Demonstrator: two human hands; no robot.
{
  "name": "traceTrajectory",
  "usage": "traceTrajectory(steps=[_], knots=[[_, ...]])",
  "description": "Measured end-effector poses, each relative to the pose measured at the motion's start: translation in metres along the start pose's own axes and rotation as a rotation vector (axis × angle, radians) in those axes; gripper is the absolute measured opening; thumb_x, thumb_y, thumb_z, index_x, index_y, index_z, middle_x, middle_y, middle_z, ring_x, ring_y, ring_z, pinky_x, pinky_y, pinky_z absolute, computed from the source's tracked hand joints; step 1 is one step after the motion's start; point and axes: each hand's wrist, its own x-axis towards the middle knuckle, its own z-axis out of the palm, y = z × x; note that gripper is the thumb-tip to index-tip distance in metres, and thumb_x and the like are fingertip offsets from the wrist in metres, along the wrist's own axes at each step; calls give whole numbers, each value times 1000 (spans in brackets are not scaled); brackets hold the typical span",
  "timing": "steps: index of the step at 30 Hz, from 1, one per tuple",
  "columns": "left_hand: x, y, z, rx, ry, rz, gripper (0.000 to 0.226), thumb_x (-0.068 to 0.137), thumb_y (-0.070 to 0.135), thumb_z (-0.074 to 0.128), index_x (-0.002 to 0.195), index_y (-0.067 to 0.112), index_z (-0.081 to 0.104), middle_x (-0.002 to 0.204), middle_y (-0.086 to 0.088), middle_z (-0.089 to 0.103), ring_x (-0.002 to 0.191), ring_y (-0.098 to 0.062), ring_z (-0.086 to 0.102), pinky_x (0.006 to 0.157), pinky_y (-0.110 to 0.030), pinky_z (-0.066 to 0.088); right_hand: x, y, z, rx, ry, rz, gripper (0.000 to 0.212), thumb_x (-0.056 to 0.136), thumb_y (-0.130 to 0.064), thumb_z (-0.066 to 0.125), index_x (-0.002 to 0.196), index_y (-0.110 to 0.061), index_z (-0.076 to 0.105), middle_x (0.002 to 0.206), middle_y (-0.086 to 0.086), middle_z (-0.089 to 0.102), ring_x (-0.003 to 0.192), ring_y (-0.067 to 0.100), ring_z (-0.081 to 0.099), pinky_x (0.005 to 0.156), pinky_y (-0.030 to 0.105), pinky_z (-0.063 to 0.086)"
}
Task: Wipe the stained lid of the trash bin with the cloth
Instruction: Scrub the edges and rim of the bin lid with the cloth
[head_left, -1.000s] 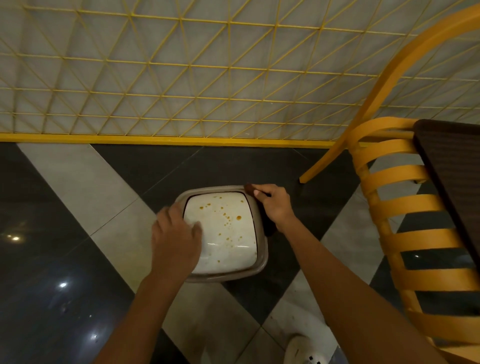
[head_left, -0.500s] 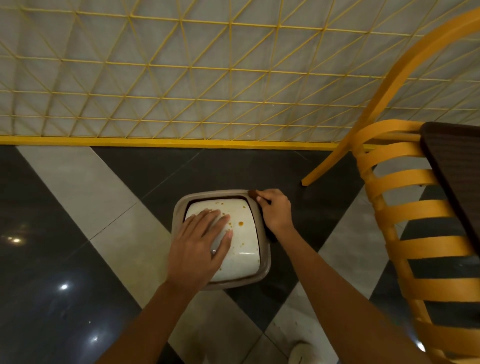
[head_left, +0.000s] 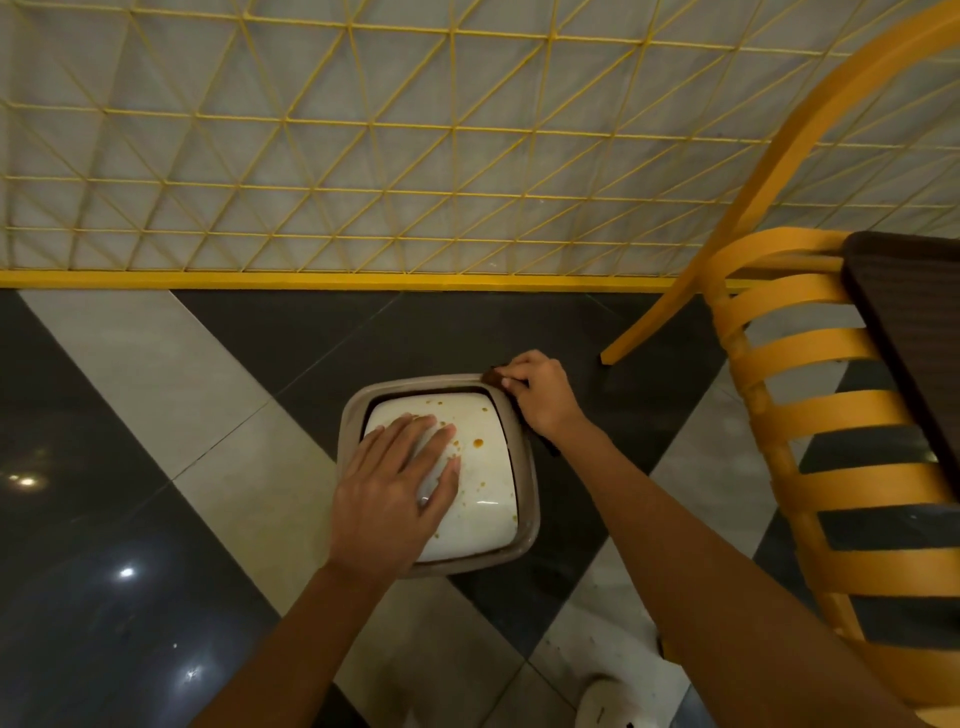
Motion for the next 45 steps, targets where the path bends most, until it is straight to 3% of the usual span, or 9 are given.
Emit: traceTrajectory(steps=[6, 11, 19, 23, 26, 33, 38, 43, 45], knots=[[-1, 0, 1, -10, 35, 5, 53, 95, 50, 27, 121, 17, 59, 122, -6, 62, 114, -22, 57, 101, -35, 36, -19, 6, 4, 93, 74, 46, 27, 91, -8, 49, 114, -8, 62, 119, 8, 53, 113, 22, 46, 91, 18, 29], [0, -1, 3, 1, 52, 35, 51, 94, 47, 31, 120, 16, 60, 121, -7, 63, 113, -23, 58, 100, -35, 38, -46, 18, 6, 231, 102, 153, 27, 91, -6, 49, 116, -5, 60, 120, 8, 53, 98, 8, 45, 89, 14, 32], [-1, -1, 2, -1, 50, 27, 51, 95, 48, 28, 120, 16, 60, 120, -6, 63, 112, -22, 58, 100, -34, 37, -9, 6, 8, 122, 63, 87, 25, 91, -8, 50, 112, -8, 63, 120, 10, 52, 114, 26, 46, 99, 29, 36], [-1, -2, 4, -3, 56, 48, 51, 95, 47, 30, 121, 14, 60, 120, -8, 63, 113, -24, 57, 99, -37, 41, -51, 17, 10, 181, 114, 136, 26, 91, -7, 49, 114, -5, 61, 121, 10, 53, 106, 15, 49, 89, 16, 33], [-2, -3, 4, 6, 56, 50, 51, 96, 46, 29, 121, 14, 60, 121, -8, 62, 113, -24, 57, 98, -38, 43, -76, 27, 14, 182, 117, 131, 24, 90, -7, 50, 111, -4, 63, 119, 9, 55, 96, 7, 46, 85, 14, 32], [0, -4, 4, 33, 10, 59, 54, 96, 48, 26, 124, 14, 58, 122, -9, 62, 114, -26, 57, 98, -40, 44, -47, 15, 10, 217, 118, 151, 26, 91, -6, 49, 114, -5, 61, 118, 10, 53, 109, 20, 51, 91, 17, 36], [-2, -2, 4, 29, 33, 54, 52, 96, 47, 26, 123, 15, 57, 122, -8, 61, 115, -25, 56, 98, -39, 43, -73, 26, 18, 184, 158, 113, 24, 90, -4, 50, 111, -2, 63, 115, 10, 55, 95, 8, 47, 72, -1, 34], [0, -3, 4, 46, 35, 63, 54, 96, 47, 25, 122, 15, 59, 121, -8, 62, 113, -25, 57, 98, -38, 42, -63, 22, 15, 266, 144, 154, 24, 90, -6, 50, 111, -3, 63, 114, 11, 54, 100, 15, 51, 89, 20, 39], [1, -3, 4, 45, 40, 67, 53, 96, 46, 26, 121, 15, 59, 121, -8, 63, 112, -25, 57, 98, -38, 41, -43, 11, 8, 288, 133, 167, 26, 91, -8, 49, 113, -4, 61, 118, 11, 52, 104, 16, 50, 92, 19, 35]])
